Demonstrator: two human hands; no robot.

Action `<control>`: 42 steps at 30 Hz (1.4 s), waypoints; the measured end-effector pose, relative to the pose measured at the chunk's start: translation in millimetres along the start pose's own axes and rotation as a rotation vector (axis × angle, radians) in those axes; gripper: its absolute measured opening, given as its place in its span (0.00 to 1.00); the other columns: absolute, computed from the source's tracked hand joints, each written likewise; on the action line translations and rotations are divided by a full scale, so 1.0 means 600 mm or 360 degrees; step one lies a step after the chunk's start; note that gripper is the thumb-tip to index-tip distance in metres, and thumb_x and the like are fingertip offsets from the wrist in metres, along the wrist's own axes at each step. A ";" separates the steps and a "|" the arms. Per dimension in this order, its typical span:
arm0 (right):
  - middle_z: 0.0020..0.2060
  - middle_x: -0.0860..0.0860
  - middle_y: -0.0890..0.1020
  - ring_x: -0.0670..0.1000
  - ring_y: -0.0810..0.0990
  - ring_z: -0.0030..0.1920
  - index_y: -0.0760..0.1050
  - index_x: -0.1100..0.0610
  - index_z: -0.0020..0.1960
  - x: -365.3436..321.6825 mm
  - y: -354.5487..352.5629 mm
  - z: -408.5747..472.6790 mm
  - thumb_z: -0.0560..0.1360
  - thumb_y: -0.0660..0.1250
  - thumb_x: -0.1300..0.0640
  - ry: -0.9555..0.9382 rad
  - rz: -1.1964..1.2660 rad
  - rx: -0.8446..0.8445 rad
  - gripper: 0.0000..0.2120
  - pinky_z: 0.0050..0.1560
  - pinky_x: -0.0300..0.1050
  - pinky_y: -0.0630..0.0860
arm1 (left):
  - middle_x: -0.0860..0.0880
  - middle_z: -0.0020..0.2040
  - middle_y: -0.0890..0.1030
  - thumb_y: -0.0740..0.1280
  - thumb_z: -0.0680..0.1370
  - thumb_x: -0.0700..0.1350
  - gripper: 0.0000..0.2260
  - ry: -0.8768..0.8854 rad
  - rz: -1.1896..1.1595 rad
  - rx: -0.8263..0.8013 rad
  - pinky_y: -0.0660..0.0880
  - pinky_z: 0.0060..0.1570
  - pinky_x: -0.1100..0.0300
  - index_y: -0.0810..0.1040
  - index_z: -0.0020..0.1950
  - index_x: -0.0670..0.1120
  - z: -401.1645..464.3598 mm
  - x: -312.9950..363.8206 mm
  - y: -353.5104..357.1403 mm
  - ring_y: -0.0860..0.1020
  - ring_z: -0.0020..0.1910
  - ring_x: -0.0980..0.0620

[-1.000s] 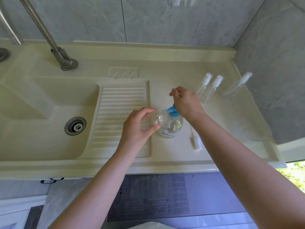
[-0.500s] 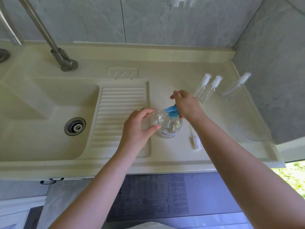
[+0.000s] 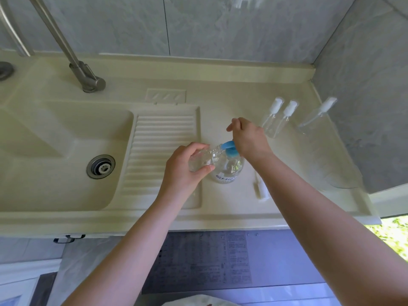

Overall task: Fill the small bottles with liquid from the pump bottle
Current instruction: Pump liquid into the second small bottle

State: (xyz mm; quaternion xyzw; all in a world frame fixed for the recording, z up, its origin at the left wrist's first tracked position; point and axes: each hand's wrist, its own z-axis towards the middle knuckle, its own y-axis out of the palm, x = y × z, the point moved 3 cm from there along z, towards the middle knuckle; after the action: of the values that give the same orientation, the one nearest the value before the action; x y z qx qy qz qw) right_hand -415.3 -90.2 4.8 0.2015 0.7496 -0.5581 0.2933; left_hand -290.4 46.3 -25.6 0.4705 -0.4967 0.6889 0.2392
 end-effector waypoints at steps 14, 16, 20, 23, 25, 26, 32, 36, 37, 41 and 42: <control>0.35 0.50 0.79 0.55 0.78 0.32 0.82 0.53 0.48 0.004 -0.012 -0.006 0.80 0.57 0.45 0.0150 0.0236 -0.0255 0.18 0.47 0.51 0.82 | 0.54 0.54 0.80 0.77 0.70 0.43 0.18 0.0012 -0.0019 0.0005 0.69 0.55 0.74 0.80 0.58 0.53 0.001 0.004 -0.003 0.77 0.56 0.60; 0.36 0.50 0.78 0.53 0.77 0.31 0.83 0.53 0.49 0.009 -0.010 -0.005 0.79 0.57 0.48 0.0165 0.0267 -0.0265 0.16 0.46 0.50 0.81 | 0.54 0.54 0.80 0.78 0.70 0.43 0.18 0.0014 -0.0026 0.0005 0.69 0.56 0.73 0.80 0.58 0.53 0.002 0.005 -0.001 0.78 0.56 0.60; 0.37 0.50 0.79 0.52 0.76 0.31 0.82 0.52 0.47 0.017 -0.006 -0.004 0.78 0.59 0.52 0.0175 0.0345 -0.0255 0.14 0.45 0.48 0.79 | 0.54 0.54 0.80 0.78 0.70 0.44 0.18 0.0015 -0.0035 0.0013 0.68 0.54 0.75 0.79 0.57 0.54 0.003 0.007 0.001 0.78 0.55 0.60; 0.37 0.50 0.80 0.52 0.77 0.32 0.82 0.51 0.44 0.022 -0.004 -0.005 0.76 0.58 0.53 0.0191 0.0355 -0.0219 0.13 0.48 0.49 0.81 | 0.54 0.53 0.80 0.78 0.70 0.44 0.18 0.0024 -0.0033 0.0016 0.69 0.54 0.74 0.79 0.57 0.55 0.004 0.007 0.001 0.77 0.55 0.61; 0.37 0.50 0.80 0.53 0.78 0.34 0.81 0.48 0.40 0.023 -0.002 -0.007 0.76 0.57 0.54 0.0179 0.0334 -0.0172 0.14 0.51 0.51 0.81 | 0.54 0.53 0.80 0.78 0.70 0.44 0.18 0.0026 -0.0037 0.0012 0.69 0.54 0.74 0.79 0.57 0.55 0.003 0.008 0.001 0.77 0.55 0.61; 0.38 0.50 0.81 0.53 0.78 0.35 0.80 0.47 0.38 0.022 0.000 -0.008 0.76 0.56 0.54 0.0166 0.0320 -0.0146 0.15 0.52 0.52 0.81 | 0.54 0.53 0.80 0.78 0.70 0.44 0.18 0.0025 -0.0038 0.0010 0.69 0.54 0.74 0.79 0.57 0.55 0.002 0.008 0.002 0.77 0.55 0.61; 0.45 0.57 0.83 0.62 0.80 0.45 0.81 0.53 0.42 0.018 0.011 -0.001 0.76 0.51 0.50 0.0159 0.0165 -0.0021 0.20 0.52 0.53 0.79 | 0.55 0.53 0.80 0.78 0.70 0.44 0.18 0.0032 -0.0002 0.0007 0.68 0.53 0.75 0.79 0.57 0.54 0.003 0.004 0.002 0.77 0.54 0.62; 0.47 0.60 0.81 0.64 0.77 0.49 0.80 0.56 0.47 0.016 0.019 0.004 0.78 0.50 0.50 0.0158 0.0032 0.0031 0.21 0.51 0.51 0.76 | 0.54 0.52 0.80 0.77 0.70 0.45 0.18 0.0015 0.0034 0.0012 0.65 0.51 0.78 0.79 0.57 0.55 0.001 0.003 0.004 0.76 0.54 0.63; 0.47 0.60 0.81 0.64 0.78 0.49 0.80 0.56 0.47 0.015 0.019 0.005 0.78 0.50 0.49 0.0161 0.0018 0.0023 0.21 0.52 0.51 0.76 | 0.54 0.52 0.80 0.77 0.70 0.45 0.18 0.0011 0.0037 0.0010 0.65 0.51 0.78 0.79 0.57 0.54 0.001 0.003 0.004 0.75 0.53 0.65; 0.45 0.58 0.83 0.62 0.81 0.47 0.80 0.56 0.47 0.017 0.013 0.007 0.78 0.49 0.41 0.0187 -0.0004 -0.0091 0.25 0.54 0.51 0.77 | 0.53 0.52 0.79 0.77 0.70 0.44 0.18 0.0019 0.0068 0.0003 0.64 0.51 0.79 0.79 0.57 0.53 -0.002 0.005 0.002 0.74 0.52 0.68; 0.44 0.58 0.83 0.61 0.81 0.46 0.80 0.56 0.46 0.018 0.011 0.007 0.78 0.49 0.40 0.0190 0.0005 -0.0119 0.26 0.55 0.51 0.77 | 0.53 0.52 0.79 0.77 0.70 0.44 0.18 0.0025 0.0074 0.0001 0.64 0.50 0.79 0.79 0.58 0.53 -0.002 0.004 0.001 0.74 0.52 0.68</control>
State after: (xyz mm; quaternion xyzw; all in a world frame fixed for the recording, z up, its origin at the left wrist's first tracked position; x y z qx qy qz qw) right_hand -418.2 -92.7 -7.9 0.2246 0.7857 -0.5163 0.2562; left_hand -292.6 46.6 -23.7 0.4535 -0.5055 0.6982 0.2267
